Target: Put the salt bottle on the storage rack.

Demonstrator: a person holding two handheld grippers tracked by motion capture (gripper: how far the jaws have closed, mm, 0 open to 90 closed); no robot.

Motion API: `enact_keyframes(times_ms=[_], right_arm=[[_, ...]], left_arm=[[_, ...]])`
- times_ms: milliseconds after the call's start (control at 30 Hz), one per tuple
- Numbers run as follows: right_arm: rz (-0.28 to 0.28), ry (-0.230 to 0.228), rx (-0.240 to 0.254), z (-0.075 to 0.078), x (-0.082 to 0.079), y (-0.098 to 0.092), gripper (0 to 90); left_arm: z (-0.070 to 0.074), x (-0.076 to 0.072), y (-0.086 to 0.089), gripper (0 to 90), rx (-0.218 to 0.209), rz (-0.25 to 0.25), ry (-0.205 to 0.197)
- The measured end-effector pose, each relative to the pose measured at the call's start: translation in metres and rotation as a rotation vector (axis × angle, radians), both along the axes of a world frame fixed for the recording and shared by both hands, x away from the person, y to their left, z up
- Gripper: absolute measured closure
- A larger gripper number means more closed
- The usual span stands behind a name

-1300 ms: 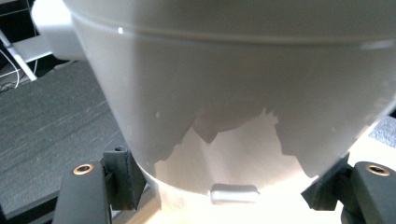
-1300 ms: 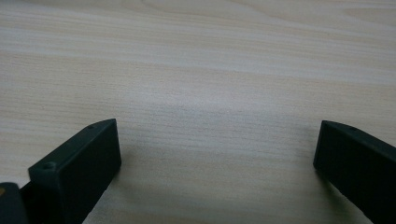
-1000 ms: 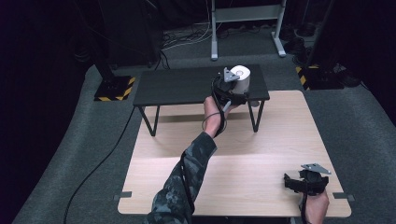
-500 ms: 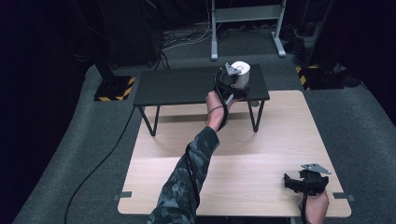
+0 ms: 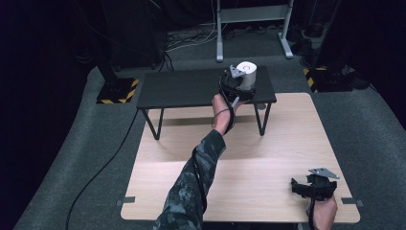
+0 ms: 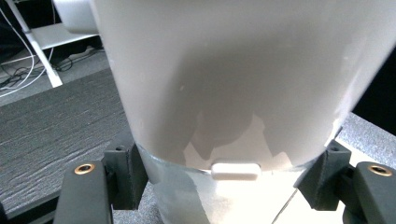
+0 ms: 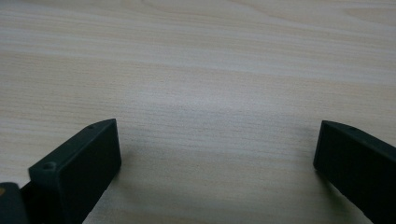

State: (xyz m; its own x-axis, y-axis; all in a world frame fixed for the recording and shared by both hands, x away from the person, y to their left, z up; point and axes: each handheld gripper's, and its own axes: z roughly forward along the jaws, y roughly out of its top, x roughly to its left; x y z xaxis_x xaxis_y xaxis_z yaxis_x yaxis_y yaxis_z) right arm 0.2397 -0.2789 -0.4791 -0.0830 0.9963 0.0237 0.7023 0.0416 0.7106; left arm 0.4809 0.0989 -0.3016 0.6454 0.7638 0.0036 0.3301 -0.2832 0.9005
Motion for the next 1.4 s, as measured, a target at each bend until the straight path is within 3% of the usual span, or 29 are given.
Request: enact_keyframes(times_ms=[167, 200, 267, 300, 433, 533, 600, 733, 767, 800, 833, 867, 900, 933, 967, 1033, 1067, 1167, 1267, 1400], right_arm=[[-0.001, 0.001, 0.002, 0.0, 0.0, 0.0, 0.0], [-0.001, 0.001, 0.002, 0.0, 0.0, 0.0, 0.0], [-0.002, 0.001, 0.002, 0.0, 0.0, 0.0, 0.0], [-0.001, 0.0, 0.0, 0.0, 0.0, 0.0, 0.0], [0.001, -0.003, -0.002, 0.0, 0.0, 0.0, 0.0], [-0.001, -0.003, -0.003, 0.0, 0.0, 0.0, 0.0], [-0.001, -0.003, -0.003, 0.0, 0.0, 0.0, 0.0], [-0.003, -0.003, -0.003, 0.0, 0.0, 0.0, 0.0], [-0.004, -0.004, -0.003, 0.0, 0.0, 0.0, 0.0], [-0.004, -0.004, -0.003, 0.0, 0.0, 0.0, 0.0], [-0.004, -0.003, -0.003, 0.0, 0.0, 0.0, 0.0], [-0.004, -0.003, -0.003, 0.0, 0.0, 0.0, 0.0], [-0.004, -0.003, -0.003, 0.0, 0.0, 0.0, 0.0], [-0.004, -0.003, -0.003, 0.0, 0.0, 0.0, 0.0], [-0.004, -0.003, -0.003, 0.0, 0.0, 0.0, 0.0], [-0.004, -0.003, -0.003, 0.0, 0.0, 0.0, 0.0], [-0.004, -0.003, -0.003, 0.0, 0.0, 0.0, 0.0], [-0.006, -0.003, -0.003, 0.0, 0.0, 0.0, 0.0], [-0.006, -0.004, -0.004, 0.0, 0.0, 0.0, 0.0], [-0.007, -0.004, -0.004, 0.0, 0.0, 0.001, 0.0]], left_arm=[[-0.001, 0.0, 0.001, 29.6, -0.001, -0.003, -0.003], [-0.001, -0.001, 0.0, 27.0, 0.001, 0.003, 0.001], [0.001, -0.003, -0.001, 8.2, 0.003, 0.008, 0.017], [0.0, -0.007, 0.0, 3.8, 0.0, 0.008, 0.005], [0.003, -0.025, 0.008, 0.0, 0.015, 0.015, -0.012], [0.002, -0.043, 0.019, 0.0, 0.046, 0.013, -0.034], [-0.004, -0.058, 0.032, 0.0, 0.041, -0.004, -0.044], [-0.026, -0.095, 0.057, 0.0, 0.061, -0.018, -0.067], [-0.045, -0.119, 0.073, 0.0, 0.073, 0.001, -0.074], [-0.045, -0.119, 0.073, 0.0, 0.073, 0.001, -0.074], [-0.062, -0.134, 0.088, 0.0, 0.071, 0.008, -0.061], [-0.062, -0.134, 0.088, 0.0, 0.071, 0.008, -0.061], [-0.07, -0.142, 0.095, 0.0, 0.08, 0.016, -0.047], [-0.087, -0.155, 0.106, 0.0, 0.118, 0.041, -0.022], [-0.087, -0.155, 0.106, 0.0, 0.118, 0.041, -0.022], [-0.113, -0.171, 0.121, 0.0, 0.169, 0.079, 0.025], [-0.113, -0.171, 0.121, 0.0, 0.169, 0.079, 0.025], [-0.136, -0.181, 0.135, 0.0, 0.234, 0.125, 0.142], [-0.153, -0.193, 0.147, 0.0, 0.219, 0.168, 0.192], [-0.163, -0.202, 0.156, 0.0, 0.222, 0.208, 0.215]])
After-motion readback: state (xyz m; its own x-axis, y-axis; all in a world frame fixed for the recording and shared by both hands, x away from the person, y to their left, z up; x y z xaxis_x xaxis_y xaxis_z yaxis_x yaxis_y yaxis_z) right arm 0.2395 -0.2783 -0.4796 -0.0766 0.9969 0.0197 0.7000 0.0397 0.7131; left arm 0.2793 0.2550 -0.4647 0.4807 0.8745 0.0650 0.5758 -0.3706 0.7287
